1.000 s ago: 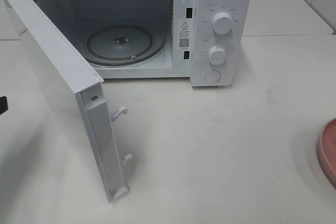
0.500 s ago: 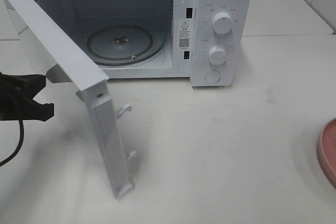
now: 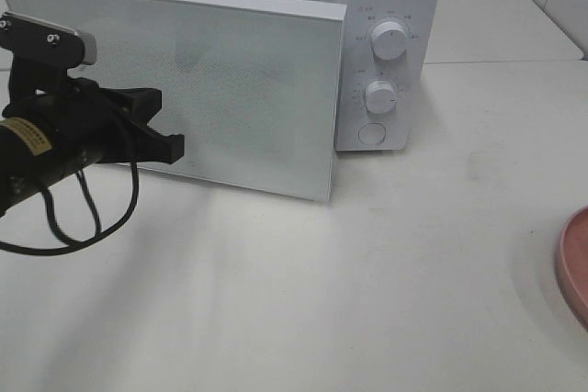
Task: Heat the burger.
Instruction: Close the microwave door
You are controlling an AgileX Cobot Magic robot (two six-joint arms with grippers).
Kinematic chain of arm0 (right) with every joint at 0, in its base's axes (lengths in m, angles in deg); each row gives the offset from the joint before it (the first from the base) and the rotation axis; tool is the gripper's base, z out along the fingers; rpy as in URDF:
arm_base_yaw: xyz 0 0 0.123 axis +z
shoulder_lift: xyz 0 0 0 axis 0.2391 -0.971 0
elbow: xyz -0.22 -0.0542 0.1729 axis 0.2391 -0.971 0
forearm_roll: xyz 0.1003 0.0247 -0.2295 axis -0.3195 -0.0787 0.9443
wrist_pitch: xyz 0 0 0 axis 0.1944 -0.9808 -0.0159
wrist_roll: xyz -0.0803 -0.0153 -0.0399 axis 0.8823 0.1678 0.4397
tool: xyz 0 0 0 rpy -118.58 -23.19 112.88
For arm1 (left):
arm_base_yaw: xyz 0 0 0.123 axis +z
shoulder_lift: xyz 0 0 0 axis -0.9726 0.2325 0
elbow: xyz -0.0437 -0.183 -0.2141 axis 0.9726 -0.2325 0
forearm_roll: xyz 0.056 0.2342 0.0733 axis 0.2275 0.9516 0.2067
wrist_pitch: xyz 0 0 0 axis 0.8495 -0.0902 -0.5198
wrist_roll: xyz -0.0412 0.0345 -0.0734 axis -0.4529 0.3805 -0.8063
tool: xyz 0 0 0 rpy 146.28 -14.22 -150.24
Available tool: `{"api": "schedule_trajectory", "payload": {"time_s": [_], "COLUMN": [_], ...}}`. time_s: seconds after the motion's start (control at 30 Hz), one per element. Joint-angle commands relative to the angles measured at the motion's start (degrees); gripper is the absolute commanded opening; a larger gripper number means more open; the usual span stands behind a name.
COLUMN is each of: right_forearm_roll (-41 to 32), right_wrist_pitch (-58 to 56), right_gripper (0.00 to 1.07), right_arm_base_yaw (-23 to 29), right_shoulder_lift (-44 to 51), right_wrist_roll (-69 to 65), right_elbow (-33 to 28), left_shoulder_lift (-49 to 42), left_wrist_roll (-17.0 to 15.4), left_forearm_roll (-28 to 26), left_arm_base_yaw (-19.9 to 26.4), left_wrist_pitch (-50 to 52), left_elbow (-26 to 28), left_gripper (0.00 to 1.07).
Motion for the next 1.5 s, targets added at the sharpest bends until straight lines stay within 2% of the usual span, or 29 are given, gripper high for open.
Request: {"api": "schedule_trajectory", "payload": {"time_s": [0.03,0.1,0.2,0.27,0.4,0.57,0.67,0.73,0.77,0.83,1.0,1.33,1.5], "right_forearm_roll": [0.1,0.1,0.1,0.1,0.1,0.1,0.1,0.1,0.1,0.1,0.1,0.1,0.1], "right_wrist_pitch": [0.7,0.7,0.7,0.7,0.7,0.7,0.7,0.7,0.7,0.7,0.7,0.7,0.7], "right_gripper": [0.76,0.76,0.76,0.76,0.76,0.76,0.76,0.75,0.75,0.75,0.75,0.75,0.75], "right_arm_base_yaw": [-0.5,-0.5,-0.5,-0.5,-0.5,-0.5,-0.5,-0.5,-0.5,-0.5,-0.5,-0.5,-0.5], "right_shoulder_lift": [1.7,1.7,1.7,1.7,1.7,1.7,1.7,1.7,1.7,1.7,1.7,1.7,1.7], "right_wrist_roll": [0.5,0.5,0.5,0.5,0.5,0.5,0.5,0.5,0.5,0.5,0.5,0.5,0.5], "right_elbow": [-0.2,-0.2,-0.2,-0.2,-0.2,-0.2,-0.2,-0.2,-0.2,-0.2,-0.2,-0.2,-0.2], "left_shoulder_lift": [1.0,3.0,3.7,6.3,8.3,12.0,12.4,14.1,14.1,15.2,16.3,17.0,18.2], "left_wrist_roll": [2.2,3.3,3.3,3.4,4.0,7.9,8.5,8.9,8.9,11.0,13.6,13.8,14.0], "left_forearm_roll": [-4.8,-9.2,-10.3,-12.3,-13.4,-18.2,-18.6,-21.3,-21.3,-23.0,-23.4,-23.2,-24.0], "left_arm_base_yaw": [-1.7,-3.6,-4.2,-5.9,-7.0,-8.4,-8.4,-8.4,-8.4,-8.4,-8.4,-8.1,-7.9], "left_wrist_pitch": [0.0,-0.1,-0.3,-1.4,-1.8,-3.7,-3.9,-5.7,-5.7,-6.8,-8.0,-8.5,-9.7], "left_elbow": [2.4,5.4,6.5,10.3,13.5,19.5,20.5,24.2,24.2,27.0,30.7,32.7,35.5], "left_gripper": [0.0,0.0,0.0,0.0,0.0,0.0,0.0,0.0,0.0,0.0,0.0,0.0,0.0]}}
